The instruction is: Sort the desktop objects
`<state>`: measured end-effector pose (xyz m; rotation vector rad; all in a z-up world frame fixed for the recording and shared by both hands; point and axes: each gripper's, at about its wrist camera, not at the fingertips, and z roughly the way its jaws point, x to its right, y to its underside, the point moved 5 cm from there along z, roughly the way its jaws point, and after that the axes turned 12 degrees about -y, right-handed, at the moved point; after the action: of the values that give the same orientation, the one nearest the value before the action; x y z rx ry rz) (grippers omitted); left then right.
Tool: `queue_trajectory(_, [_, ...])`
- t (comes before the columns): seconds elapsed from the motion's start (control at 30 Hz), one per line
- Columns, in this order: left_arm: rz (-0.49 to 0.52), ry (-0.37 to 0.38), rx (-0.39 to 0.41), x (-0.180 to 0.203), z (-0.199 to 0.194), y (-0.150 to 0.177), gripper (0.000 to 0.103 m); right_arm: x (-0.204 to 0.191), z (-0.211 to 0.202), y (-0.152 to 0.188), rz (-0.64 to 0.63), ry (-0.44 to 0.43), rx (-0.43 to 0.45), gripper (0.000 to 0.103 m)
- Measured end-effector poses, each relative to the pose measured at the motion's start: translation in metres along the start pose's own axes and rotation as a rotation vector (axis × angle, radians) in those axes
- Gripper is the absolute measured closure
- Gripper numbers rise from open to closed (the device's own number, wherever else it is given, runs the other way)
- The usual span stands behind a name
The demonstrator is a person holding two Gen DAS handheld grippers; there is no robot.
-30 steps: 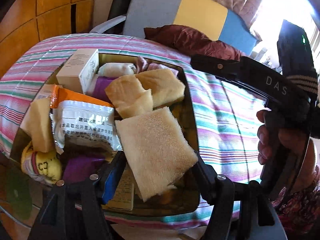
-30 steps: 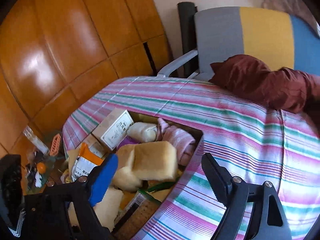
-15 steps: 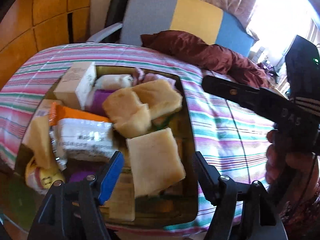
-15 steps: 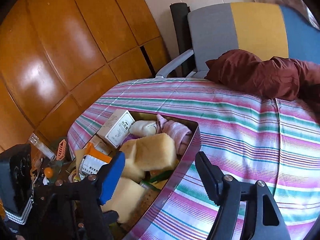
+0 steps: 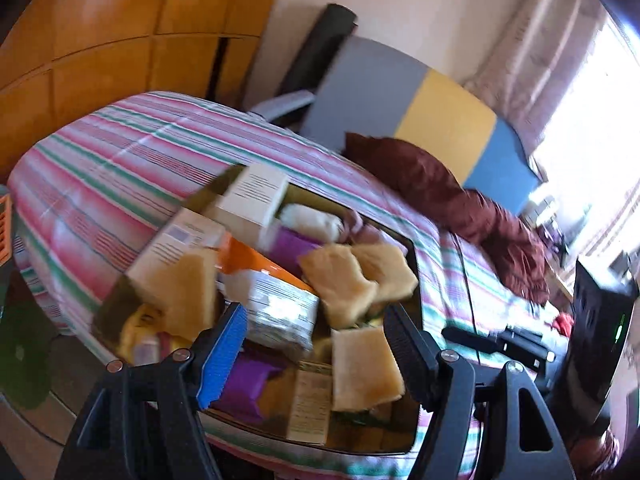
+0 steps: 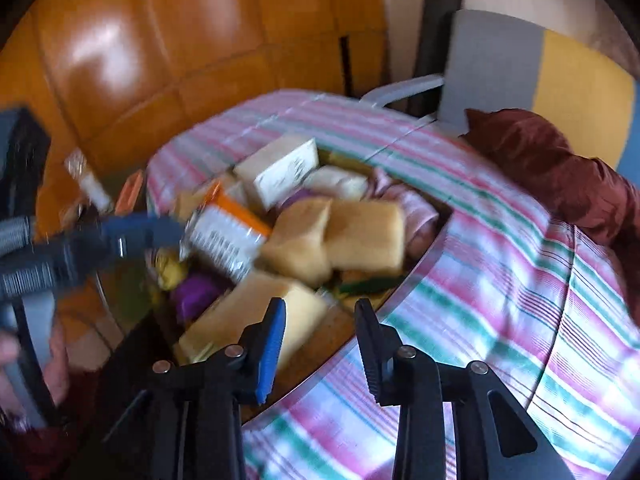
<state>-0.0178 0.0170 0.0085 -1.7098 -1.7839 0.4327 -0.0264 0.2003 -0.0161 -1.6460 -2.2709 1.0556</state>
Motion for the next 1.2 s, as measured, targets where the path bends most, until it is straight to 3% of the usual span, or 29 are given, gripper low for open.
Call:
queue_trajectory(0.13, [-0.021, 0.009, -0.007, -0.013, 0.001, -0.003, 0.031, -0.018, 0.027, 0.004, -0.094, 0.048, -0.092, 0.069])
queue_trajectory(0.27, [-0.03, 0.003, -0.025, -0.022, 0.002, -0.003, 0.031, -0.019, 0.048, 0.001, -0.072, 0.05, -0.098, 0.069])
queue_trajectory(0.37, [-0.036, -0.023, -0.017, -0.031, -0.001, -0.005, 0.031, -0.018, 0.038, -0.004, -0.024, 0.031, -0.062, 0.068])
queue_trajectory(0.5, [0.011, -0.084, -0.016, -0.034, 0.001, -0.01, 0.031, -0.012, 0.009, -0.012, 0.025, 0.09, 0.031, 0.038])
queue_trajectory(0.6, [0.053, -0.112, -0.008, -0.031, 0.0, -0.012, 0.031, -0.008, -0.005, -0.02, 0.06, 0.154, 0.073, 0.023])
queue_trajectory(0.73, [0.113, -0.148, 0.006, -0.024, -0.002, -0.017, 0.031, -0.013, -0.011, -0.033, 0.074, 0.23, 0.104, 0.017])
queue_trajectory(0.9, [0.152, -0.272, 0.033, -0.03, -0.003, -0.024, 0.031, -0.02, -0.013, -0.045, 0.116, 0.288, 0.156, 0.006])
queue_trajectory(1.1, [0.149, -0.328, 0.01, -0.041, -0.001, -0.024, 0.038, -0.028, -0.014, -0.05, 0.141, 0.34, 0.192, 0.001])
queue_trajectory(1.2, [0.141, -0.318, -0.015, -0.044, 0.001, -0.021, 0.042, -0.032, -0.013, -0.053, 0.135, 0.346, 0.204, 0.0])
